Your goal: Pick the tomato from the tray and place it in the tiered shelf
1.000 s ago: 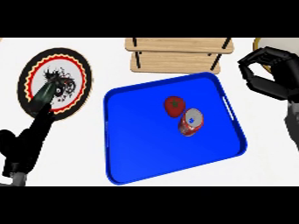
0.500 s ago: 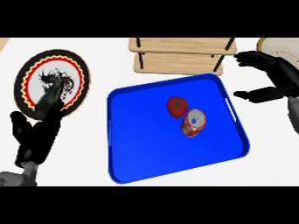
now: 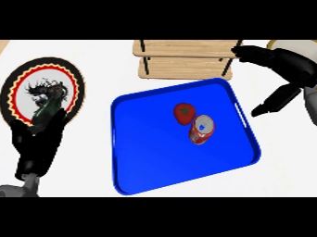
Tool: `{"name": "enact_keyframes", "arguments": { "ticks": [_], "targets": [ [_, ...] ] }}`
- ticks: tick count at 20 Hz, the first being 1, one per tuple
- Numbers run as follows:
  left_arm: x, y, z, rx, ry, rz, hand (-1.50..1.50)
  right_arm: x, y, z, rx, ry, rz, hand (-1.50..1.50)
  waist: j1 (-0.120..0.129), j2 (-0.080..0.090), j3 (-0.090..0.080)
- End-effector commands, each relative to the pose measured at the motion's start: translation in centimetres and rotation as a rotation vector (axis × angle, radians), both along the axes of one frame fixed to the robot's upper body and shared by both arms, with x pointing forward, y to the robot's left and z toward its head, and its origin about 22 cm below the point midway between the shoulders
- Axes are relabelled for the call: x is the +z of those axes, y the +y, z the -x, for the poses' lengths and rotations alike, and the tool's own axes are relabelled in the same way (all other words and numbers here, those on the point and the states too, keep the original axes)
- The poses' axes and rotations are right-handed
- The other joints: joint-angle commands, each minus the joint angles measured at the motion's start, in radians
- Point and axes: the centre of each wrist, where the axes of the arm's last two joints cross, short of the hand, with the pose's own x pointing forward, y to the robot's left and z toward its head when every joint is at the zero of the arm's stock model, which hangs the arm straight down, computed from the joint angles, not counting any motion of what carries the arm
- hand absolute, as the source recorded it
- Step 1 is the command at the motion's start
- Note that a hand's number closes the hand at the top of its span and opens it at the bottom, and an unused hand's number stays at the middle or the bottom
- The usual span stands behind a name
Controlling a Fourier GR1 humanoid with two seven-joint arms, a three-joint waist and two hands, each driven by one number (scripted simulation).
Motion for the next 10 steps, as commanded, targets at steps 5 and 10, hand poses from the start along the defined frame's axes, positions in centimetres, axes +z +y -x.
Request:
{"name": "enact_keyframes", "arguments": {
  "ticks": [5,10],
  "targets": [
    [-1.5,-0.7,0.1,0.010,0.062,0.002,0.00,3.9,8.9,0.3,-0.046,0.024,0.209,-1.50,-0.009,0.003,-0.009],
    [-1.9,-0.1,0.9,-0.004,0.061,0.016,0.00,4.2,12.5,0.9,-0.136,0.008,0.313,-1.50,0.003,0.007,-0.008]
  ]
}}
